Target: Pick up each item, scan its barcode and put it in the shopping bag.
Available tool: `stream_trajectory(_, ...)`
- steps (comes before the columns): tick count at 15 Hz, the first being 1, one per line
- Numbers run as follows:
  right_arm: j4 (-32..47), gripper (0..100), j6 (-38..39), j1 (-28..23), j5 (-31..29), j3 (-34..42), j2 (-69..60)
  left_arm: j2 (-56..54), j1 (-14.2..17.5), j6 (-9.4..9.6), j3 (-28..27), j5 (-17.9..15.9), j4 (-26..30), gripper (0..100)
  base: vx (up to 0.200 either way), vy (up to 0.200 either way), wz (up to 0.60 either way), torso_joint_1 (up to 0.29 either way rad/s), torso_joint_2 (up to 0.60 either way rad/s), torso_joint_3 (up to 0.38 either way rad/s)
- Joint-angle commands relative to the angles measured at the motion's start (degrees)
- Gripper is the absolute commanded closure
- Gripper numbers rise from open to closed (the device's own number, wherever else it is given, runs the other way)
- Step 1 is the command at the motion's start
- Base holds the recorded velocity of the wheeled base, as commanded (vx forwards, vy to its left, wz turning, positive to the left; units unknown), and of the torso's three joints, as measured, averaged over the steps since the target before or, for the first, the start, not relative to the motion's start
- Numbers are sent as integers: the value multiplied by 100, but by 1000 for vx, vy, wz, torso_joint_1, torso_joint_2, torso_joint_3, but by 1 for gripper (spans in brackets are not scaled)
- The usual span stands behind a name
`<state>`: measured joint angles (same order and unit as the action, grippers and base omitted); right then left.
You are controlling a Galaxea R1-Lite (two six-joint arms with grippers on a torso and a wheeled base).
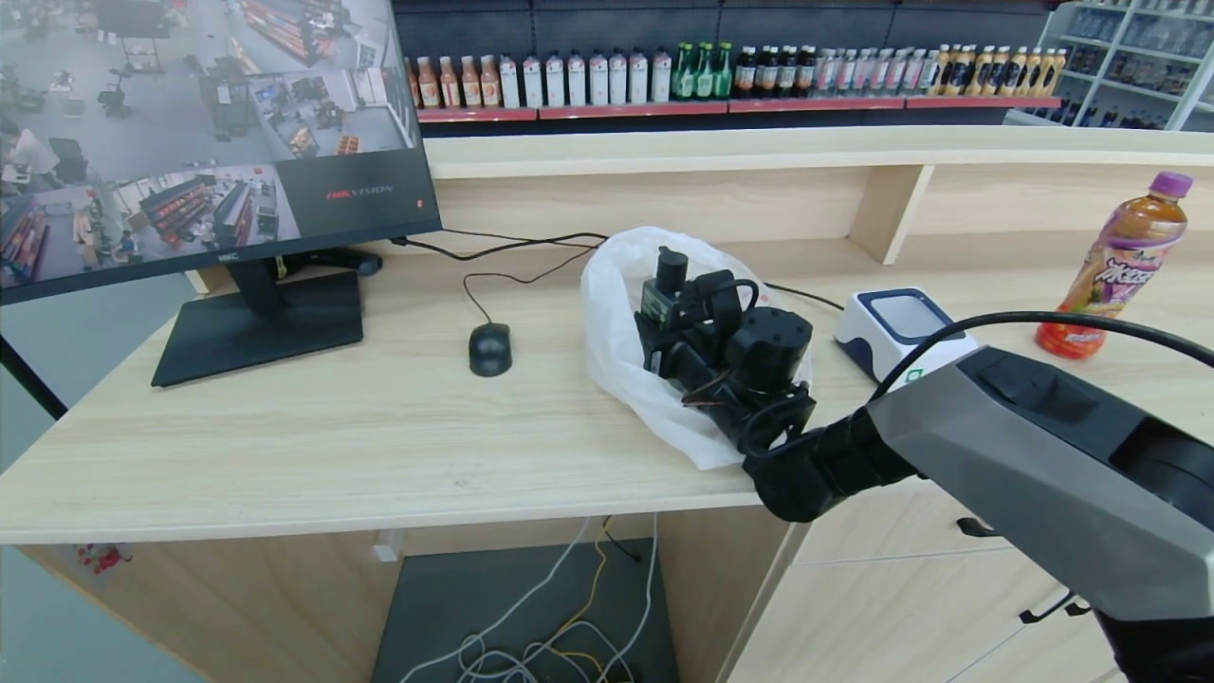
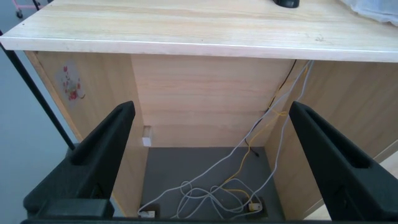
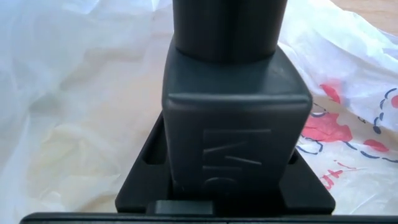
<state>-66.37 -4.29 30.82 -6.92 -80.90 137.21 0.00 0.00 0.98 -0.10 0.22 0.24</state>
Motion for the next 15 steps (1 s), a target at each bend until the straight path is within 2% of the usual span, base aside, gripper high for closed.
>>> stream_trajectory(1, -8, 100, -2, 3, -2, -5, 43, 0, 0, -1, 1, 4, 2, 0, 0, 0, 0, 0, 0, 0)
stream_trajectory(4, -17, 100, -2, -14, -2, -5, 34, 0, 0, -1, 1, 4, 2, 0, 0, 0, 0, 0, 0, 0)
stream_trajectory(5, -17, 0, -2, -14, -11, -5, 26, 0, 9, -1, 1, 4, 2, 0, 0, 0, 0, 0, 0, 0)
stream_trajectory(8, -201, 0, 7, -14, -292, -31, -1, 0, 0, -1, 1, 4, 2, 0, 0, 0, 0, 0, 0, 0)
stream_trajectory(15, -465, 0, 7, -14, -336, 83, -300, 0, 9, -27, 1, 4, -7, 0, 0, 0, 0, 0, 0, 0)
